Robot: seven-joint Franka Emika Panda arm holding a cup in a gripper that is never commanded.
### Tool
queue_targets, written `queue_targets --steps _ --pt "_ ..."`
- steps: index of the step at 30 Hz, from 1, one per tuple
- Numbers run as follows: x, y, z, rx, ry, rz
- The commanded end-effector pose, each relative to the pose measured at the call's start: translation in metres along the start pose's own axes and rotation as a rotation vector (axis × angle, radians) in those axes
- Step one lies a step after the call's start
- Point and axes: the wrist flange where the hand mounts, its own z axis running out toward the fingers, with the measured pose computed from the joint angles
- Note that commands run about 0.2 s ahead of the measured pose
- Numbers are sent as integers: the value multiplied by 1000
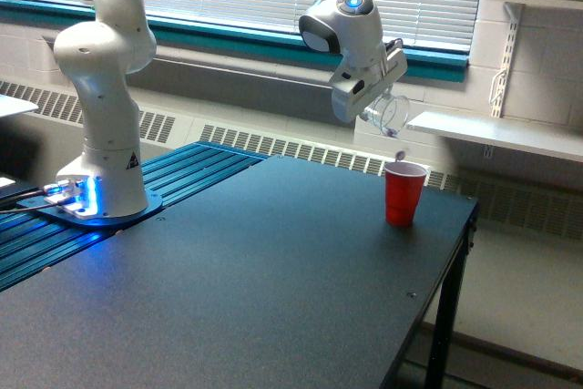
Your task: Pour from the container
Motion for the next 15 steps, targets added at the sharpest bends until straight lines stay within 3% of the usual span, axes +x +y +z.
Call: queue_targets --steps 1,15 --pt "-8 -5 -3 13 -21 -12" --pt "-15 -8 2 21 -40 15"
